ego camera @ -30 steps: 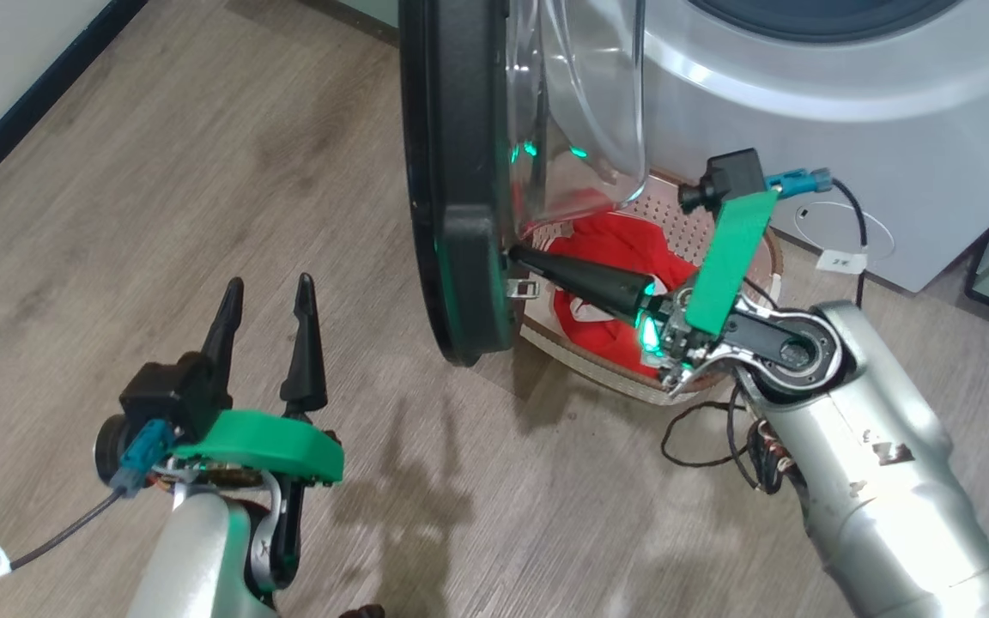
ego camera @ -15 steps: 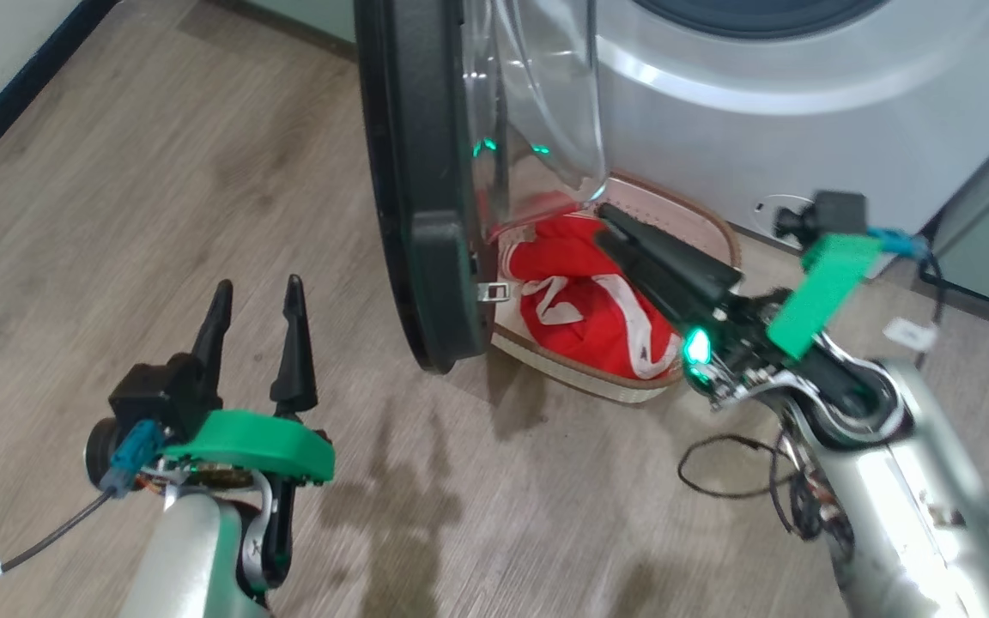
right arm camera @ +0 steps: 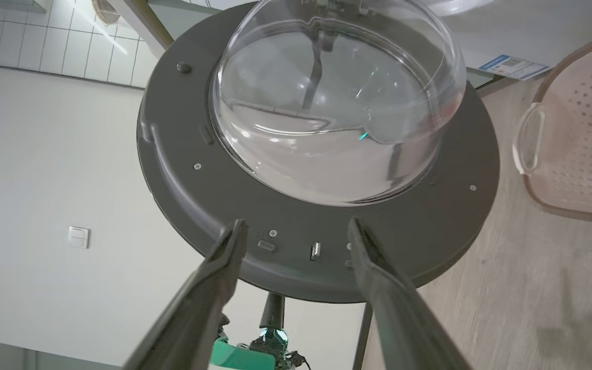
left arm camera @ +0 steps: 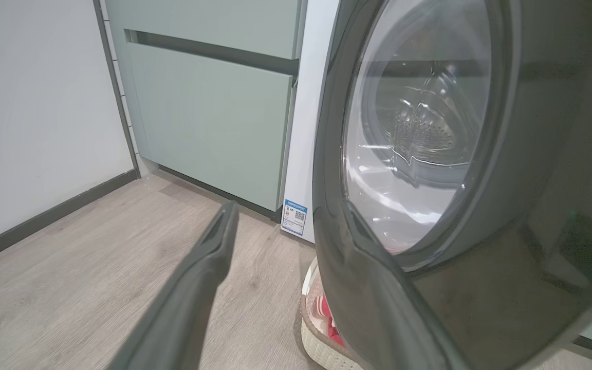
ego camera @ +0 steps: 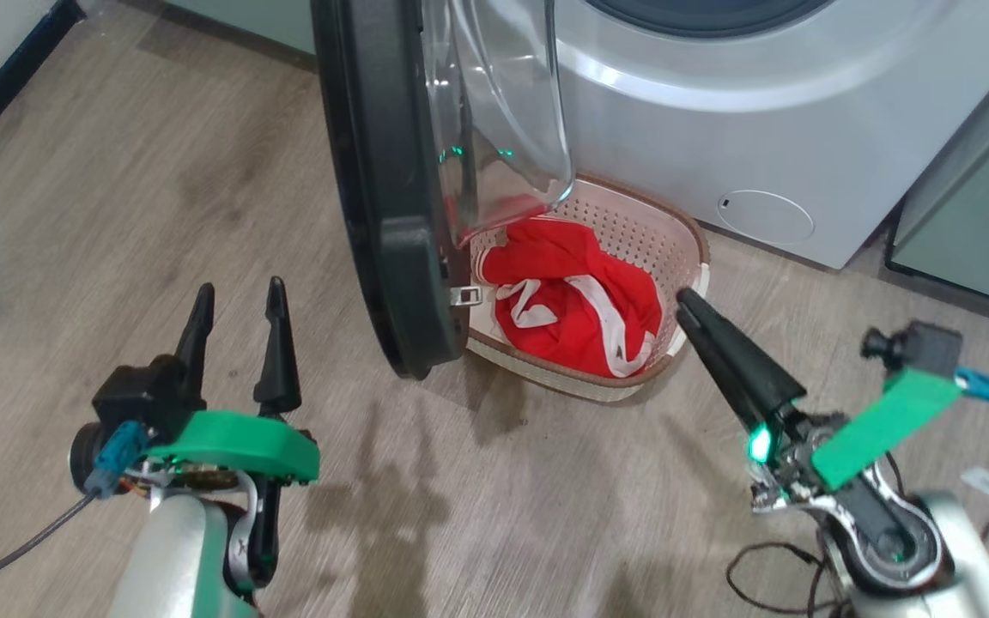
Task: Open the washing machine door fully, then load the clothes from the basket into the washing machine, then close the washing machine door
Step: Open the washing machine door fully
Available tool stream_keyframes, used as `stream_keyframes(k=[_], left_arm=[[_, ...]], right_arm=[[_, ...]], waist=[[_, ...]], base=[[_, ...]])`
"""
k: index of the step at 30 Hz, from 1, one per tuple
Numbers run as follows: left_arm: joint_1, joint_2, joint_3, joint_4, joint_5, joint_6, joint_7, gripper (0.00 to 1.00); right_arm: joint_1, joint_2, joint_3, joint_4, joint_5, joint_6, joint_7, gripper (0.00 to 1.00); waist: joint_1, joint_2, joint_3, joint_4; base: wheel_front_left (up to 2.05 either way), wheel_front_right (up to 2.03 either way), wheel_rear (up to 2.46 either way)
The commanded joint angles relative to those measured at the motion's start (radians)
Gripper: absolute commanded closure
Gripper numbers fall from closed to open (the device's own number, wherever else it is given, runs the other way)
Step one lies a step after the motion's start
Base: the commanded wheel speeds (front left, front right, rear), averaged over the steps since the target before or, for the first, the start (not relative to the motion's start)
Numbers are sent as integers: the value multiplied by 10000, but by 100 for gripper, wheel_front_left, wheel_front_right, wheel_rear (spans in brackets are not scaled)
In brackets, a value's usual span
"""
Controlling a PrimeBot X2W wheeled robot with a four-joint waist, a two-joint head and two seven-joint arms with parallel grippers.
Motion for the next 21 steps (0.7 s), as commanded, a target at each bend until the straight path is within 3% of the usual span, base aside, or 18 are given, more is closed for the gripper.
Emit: stream_keyframes(k=[1, 12, 21], left_arm=[[-197, 150, 363, -277, 80, -42, -97, 0], [-244, 150, 525, -215, 126, -27, -97, 0], [-190, 150, 614, -192, 236, -54, -97, 0]], right_arm=[[-116, -25, 207, -479, -139, 8, -167, 0], [-437, -106, 205, -1279, -2992, 8, -2868, 0], [-1121, -317, -199, -531, -8390, 8, -5535, 0]], waist=[[1, 0, 7, -28], [1, 0, -12, -205], [1, 0, -194, -148]], base=[[0, 0, 0], [0, 0, 0], [0, 0, 0]])
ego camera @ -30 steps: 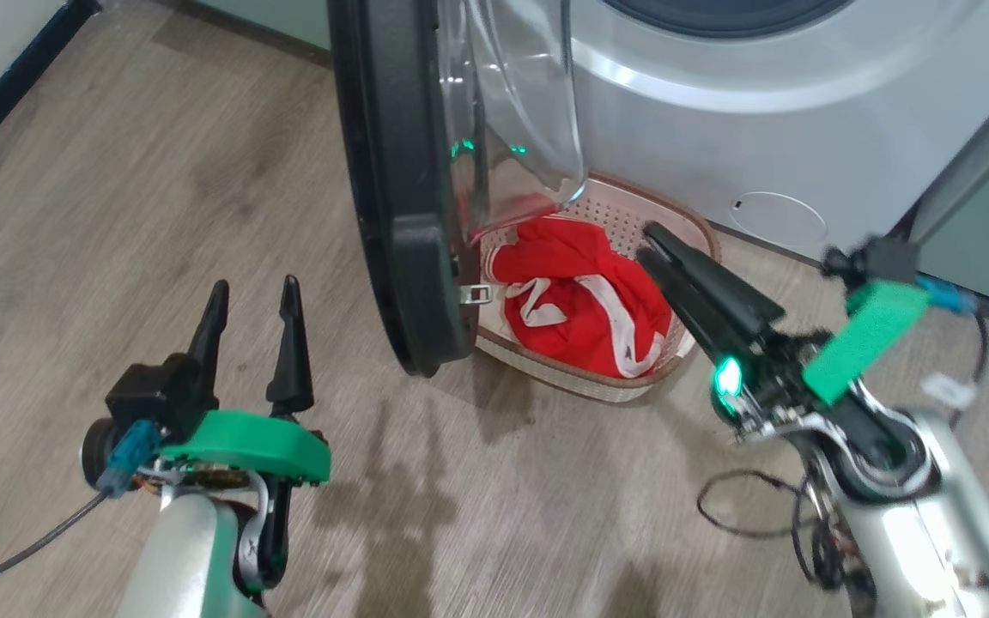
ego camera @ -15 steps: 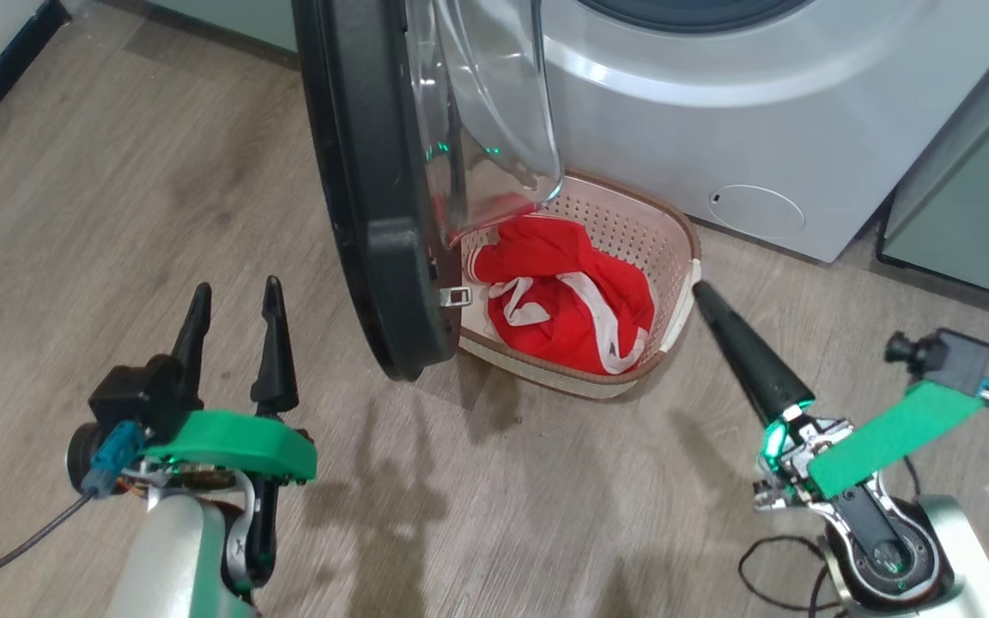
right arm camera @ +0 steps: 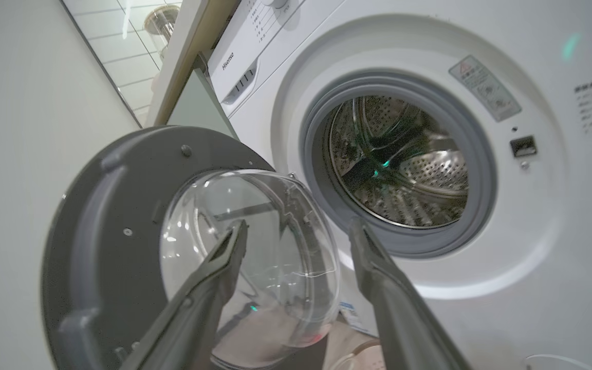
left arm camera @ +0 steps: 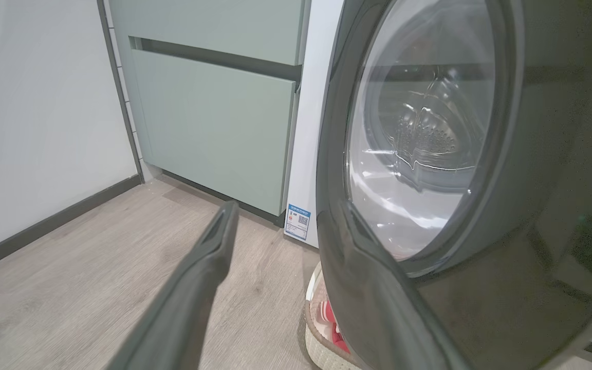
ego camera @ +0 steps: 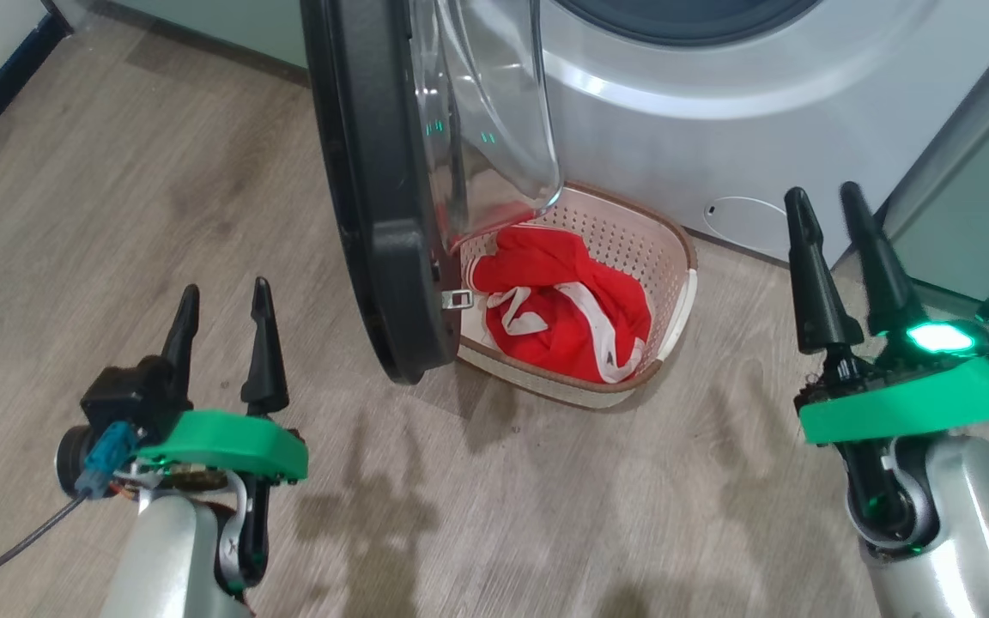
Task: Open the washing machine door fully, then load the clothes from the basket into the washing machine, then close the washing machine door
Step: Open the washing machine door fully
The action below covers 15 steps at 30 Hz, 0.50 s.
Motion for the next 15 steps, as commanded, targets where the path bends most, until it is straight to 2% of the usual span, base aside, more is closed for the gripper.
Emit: stream_keyframes(k=[1, 5, 8, 15], left_arm=[[-179, 150, 342, -270, 99, -55, -97, 0], [-131, 150, 317, -262, 114, -47, -97, 0], [-74, 150, 310, -249, 136, -46, -97, 0], [92, 150, 337, -191, 257, -74, -97, 0]], right_arm=[[-321, 103, 36, -151, -1057, 8, -313, 0], [-188, 353, -291, 294, -3138, 8, -623, 0], [-3, 545, -415, 677, -4150, 8, -737, 0], [309, 765, -533, 1569, -4971, 8, -829, 0]], waist=[[0, -1, -50, 34], [0, -1, -156, 102], [0, -1, -249, 133], [0, -1, -495, 119]], base=[[0, 0, 0], [0, 0, 0], [0, 0, 0], [0, 0, 0]])
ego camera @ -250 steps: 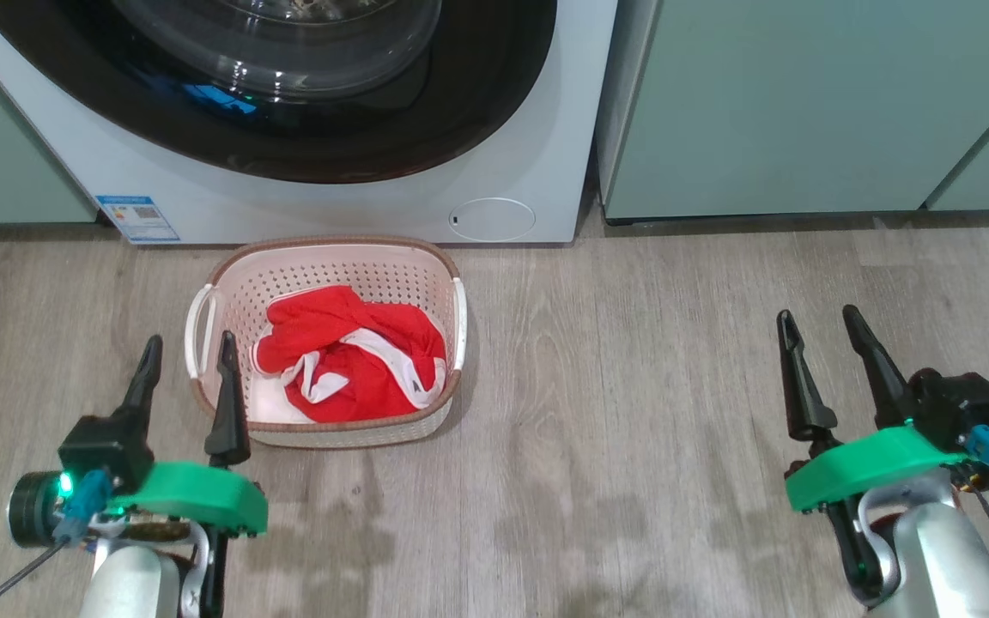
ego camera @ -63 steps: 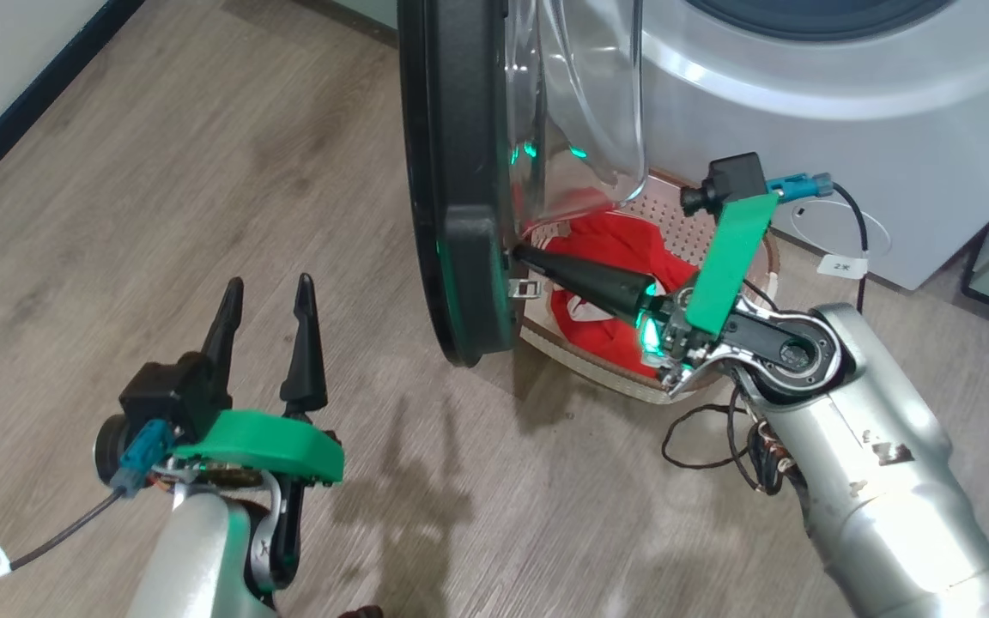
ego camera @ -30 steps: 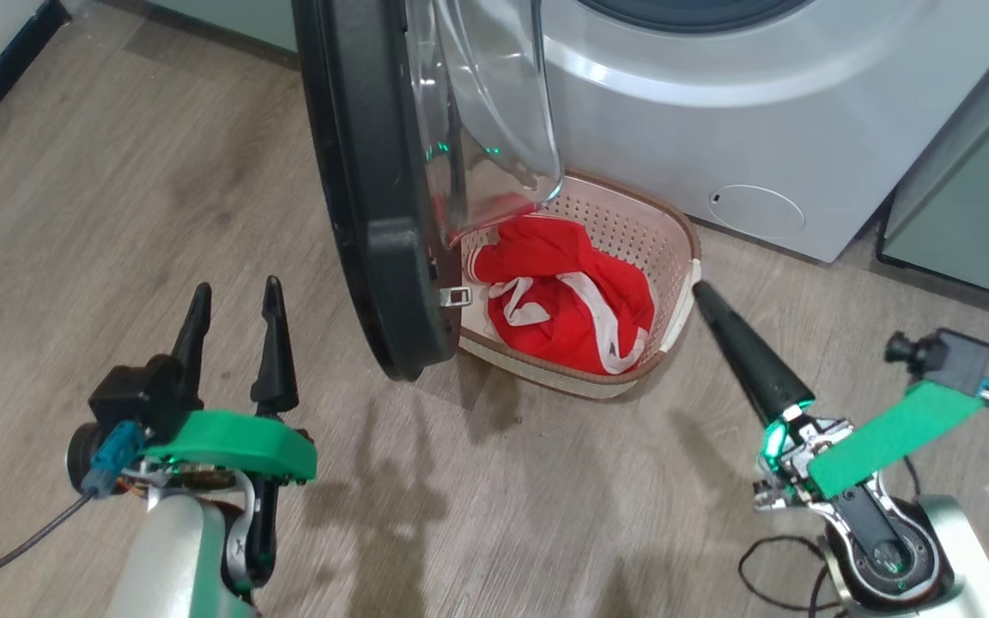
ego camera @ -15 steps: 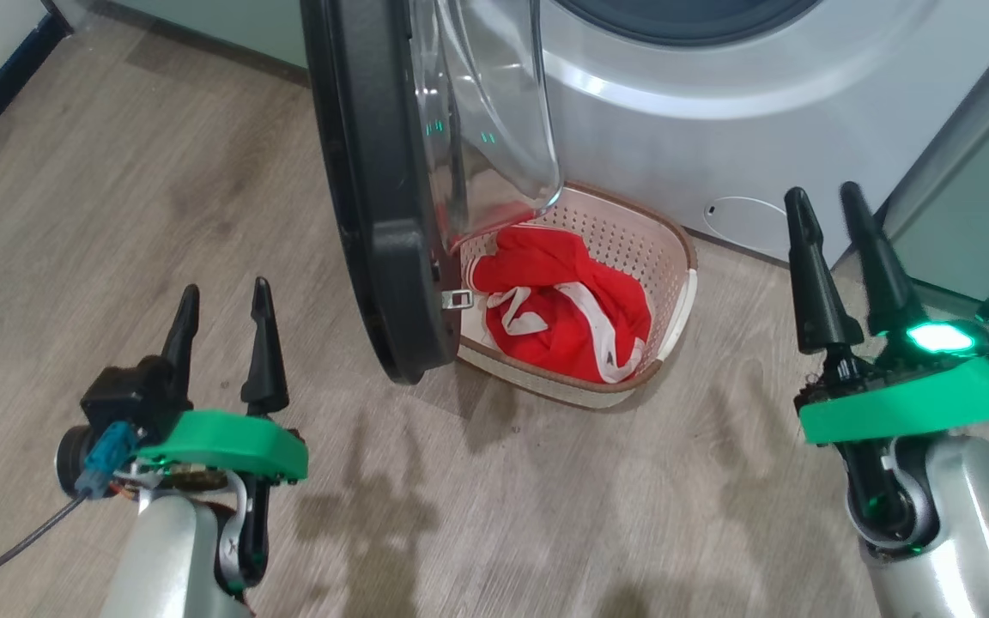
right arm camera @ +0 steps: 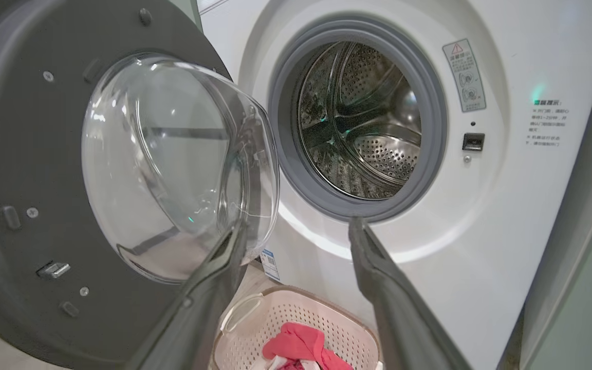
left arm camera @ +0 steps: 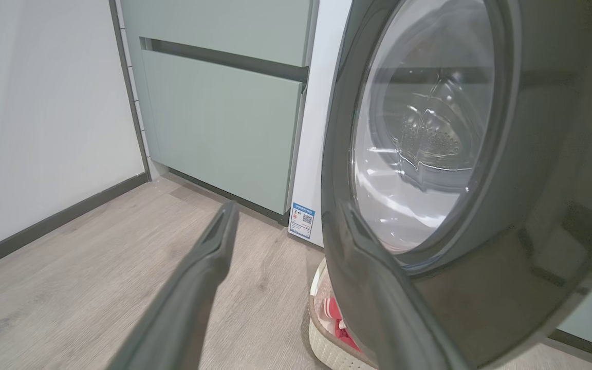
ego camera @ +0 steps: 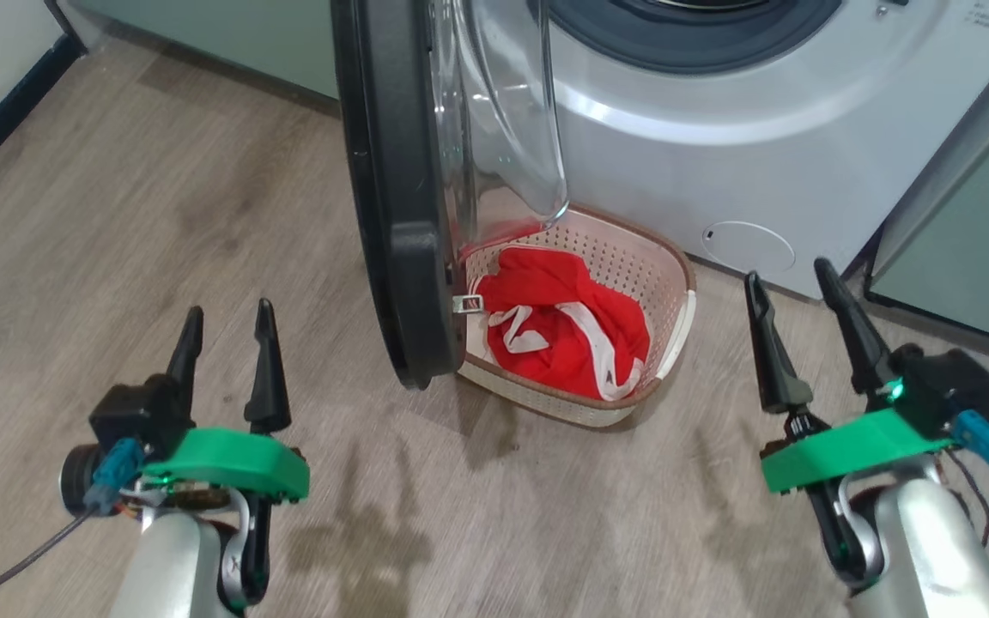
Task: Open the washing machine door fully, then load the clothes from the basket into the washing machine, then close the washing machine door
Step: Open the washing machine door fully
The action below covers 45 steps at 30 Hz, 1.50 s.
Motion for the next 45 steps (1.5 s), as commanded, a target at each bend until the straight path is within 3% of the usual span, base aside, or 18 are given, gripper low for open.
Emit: stream_keyframes(k=[1, 23, 24, 25, 26, 37, 45], left_arm=[[-156, 152, 327, -271, 144, -82, -97, 0], [-116, 227, 218, 57, 187, -241, -97, 0], [-115, 235, 204, 87, 195, -234, -97, 51], [-120, 244, 191, 119, 215, -209, -97, 80], [-132, 249, 177, 143, 226, -197, -97, 100], [-594, 326, 190, 81, 140, -275, -97, 100], [-2067, 747, 505, -1711, 518, -215, -97, 100]], right_arm=[[-121, 108, 176, -127, -105, 0, -133, 0], [-268, 134, 169, 676, 32, 0, -218, 0], [-277, 134, 175, 669, 35, 0, -218, 0], [-286, 134, 182, 659, 42, 0, -219, 0], [-295, 134, 183, 651, 45, 0, -219, 0], [-335, 135, 218, 650, 97, 0, -221, 0], [-357, 135, 228, 615, 129, 0, -221, 0]], waist=[[0, -1, -82, -7], [0, -1, -266, 45], [0, -1, -257, 45], [0, -1, -248, 45], [0, -1, -244, 45], [0, -1, -265, 8], [0, -1, -298, -29]], base=[[0, 0, 0], [0, 0, 0], [0, 0, 0], [0, 0, 0], [0, 0, 0], [0, 0, 0], [0, 0, 0]])
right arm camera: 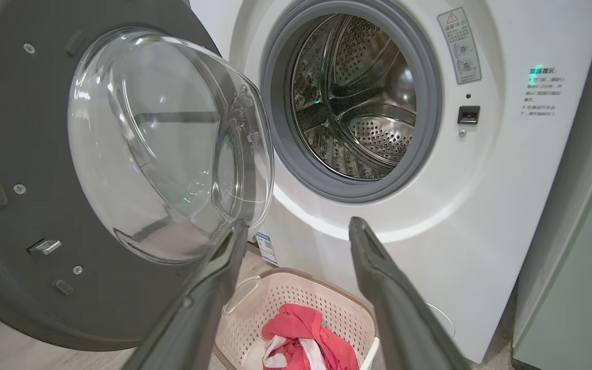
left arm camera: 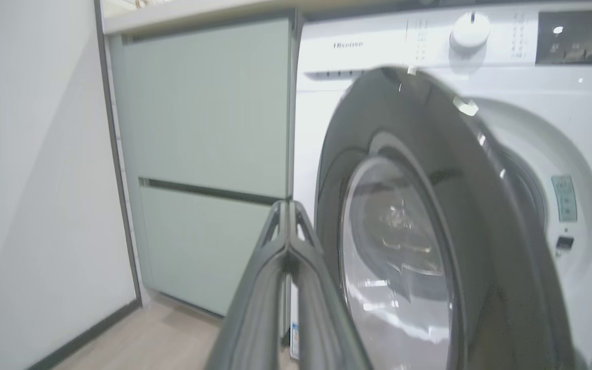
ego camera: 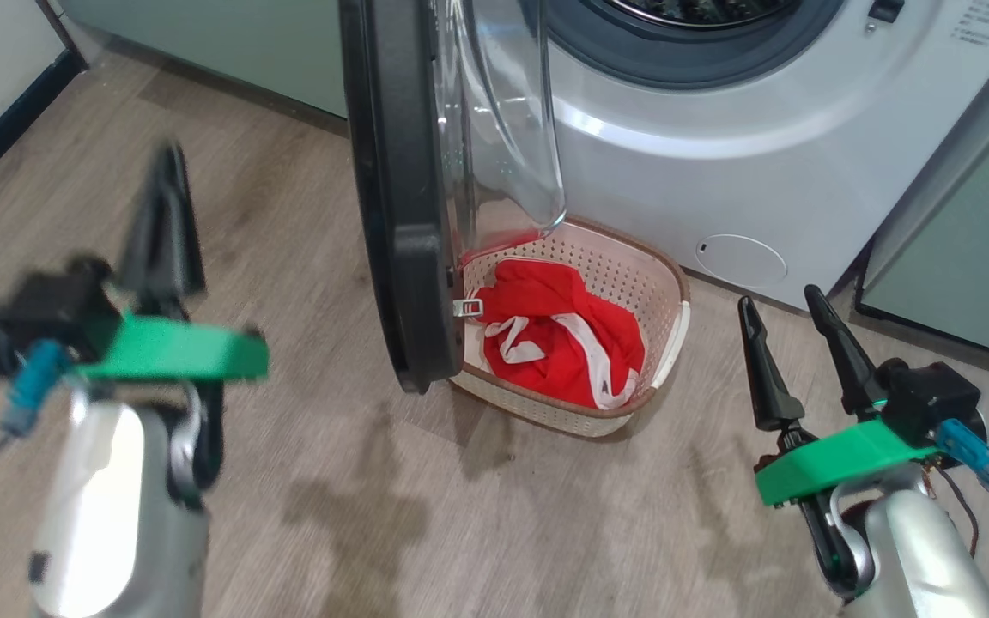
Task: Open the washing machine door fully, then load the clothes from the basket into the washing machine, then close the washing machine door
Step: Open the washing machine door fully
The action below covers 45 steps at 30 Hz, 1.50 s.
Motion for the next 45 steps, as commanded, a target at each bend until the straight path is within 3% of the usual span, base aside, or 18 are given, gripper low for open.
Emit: stream_keyframes(k=[1, 5, 13, 20, 27, 33, 45], left_arm=[[-651, 276, 354, -702, 154, 24, -97, 100], [-1121, 336, 164, -1543, 438, 4, -97, 100], [-1460, -68, -1847, -3456, 675, -455, 177, 100], [-907, -289, -3944, -3249, 85, -608, 807, 100], [-10, -312, -5110, -2696, -380, -619, 1365, 100], [522, -222, -5207, -1880, -596, -525, 1466, 100], [549, -58, -4335, 53, -925, -24, 750, 100]], right_arm=[[-398, 64, 252, -343, 27, 0, -93, 0], [-410, 64, 269, -379, 44, 0, -93, 0], [-461, 64, 251, -461, 76, 0, -93, 0], [-577, 64, 354, -453, 74, 0, -93, 0], [-605, 64, 305, -445, 73, 0, -93, 0], [-625, 64, 272, -414, 90, 0, -93, 0], [-652, 64, 407, -295, 308, 0, -93, 0]], waist=[[0, 0, 0, -29], [0, 0, 4, -123], [0, 0, 203, -406], [0, 0, 368, -616], [0, 0, 543, -685], [0, 0, 621, -625], [0, 0, 538, -697]], base=[[0, 0, 0], [0, 0, 0], [0, 0, 0], [0, 0, 0], [0, 0, 0], [0, 0, 0], [0, 0, 0]])
